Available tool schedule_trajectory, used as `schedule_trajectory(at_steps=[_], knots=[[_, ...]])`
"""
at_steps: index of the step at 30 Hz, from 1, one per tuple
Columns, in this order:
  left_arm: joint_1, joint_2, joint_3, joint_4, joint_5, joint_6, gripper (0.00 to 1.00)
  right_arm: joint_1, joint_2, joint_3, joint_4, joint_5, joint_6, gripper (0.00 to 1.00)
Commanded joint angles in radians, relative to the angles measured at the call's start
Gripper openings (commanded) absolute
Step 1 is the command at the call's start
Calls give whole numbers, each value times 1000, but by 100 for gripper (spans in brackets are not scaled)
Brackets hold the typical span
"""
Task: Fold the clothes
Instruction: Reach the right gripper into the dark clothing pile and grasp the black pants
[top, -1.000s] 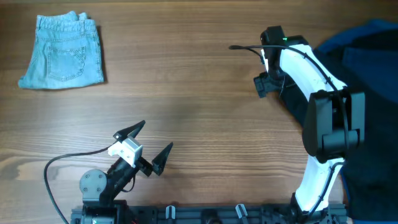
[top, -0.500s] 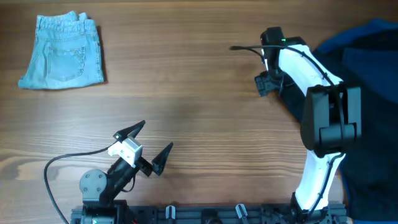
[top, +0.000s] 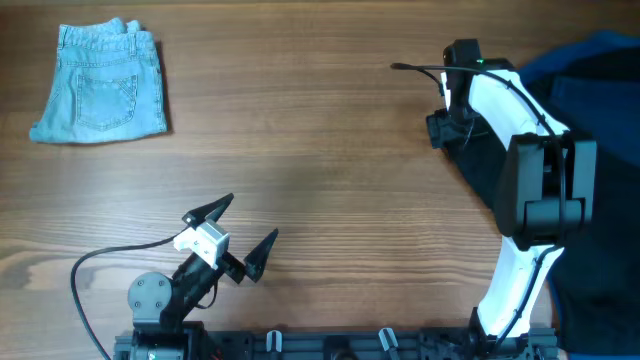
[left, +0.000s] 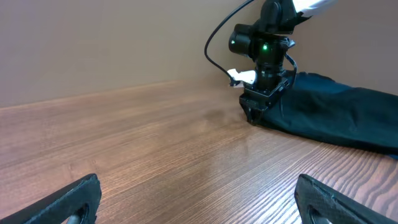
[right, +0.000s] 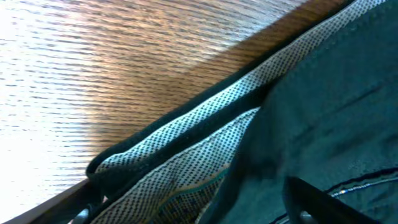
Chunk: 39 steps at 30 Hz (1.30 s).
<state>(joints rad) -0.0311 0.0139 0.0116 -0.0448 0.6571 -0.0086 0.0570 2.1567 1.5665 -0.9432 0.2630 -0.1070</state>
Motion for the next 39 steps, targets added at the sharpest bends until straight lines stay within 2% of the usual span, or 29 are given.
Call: schedule_trajectory(at_steps=[1, 4, 7, 10, 11, 12, 18, 25, 29, 39], knots=[[-4, -7, -6, 3, 12, -6, 100, -1, 87, -53, 21, -33, 6, 86], [-4, -7, -6, 3, 12, -6, 100, -1, 87, -77, 35, -32, 32, 84], [-4, -7, -6, 3, 12, -6, 100, -1, 87, -83, 40, -37, 49, 75], [-4, -7, -6, 3, 12, -6, 100, -1, 89, -83, 42, -40, 60, 63], [-4, -7, -6, 3, 12, -6, 100, 0, 89, -83, 41, -41, 67, 58], [-4, -7, -6, 3, 12, -6, 100, 2, 89, -83, 41, -40, 77, 47], [-4, -7, -6, 3, 12, -6, 100, 5, 88, -70, 48, -82, 125, 4], [-4, -7, -6, 3, 12, -6, 100, 5, 52, 41, -23, -92, 190, 5], [-4, -7, -6, 3, 12, -6, 100, 7, -5, 110, -54, -161, 190, 4], [-4, -7, -6, 3, 12, -6, 100, 116, -219, 121, -21, -213, 204, 4]])
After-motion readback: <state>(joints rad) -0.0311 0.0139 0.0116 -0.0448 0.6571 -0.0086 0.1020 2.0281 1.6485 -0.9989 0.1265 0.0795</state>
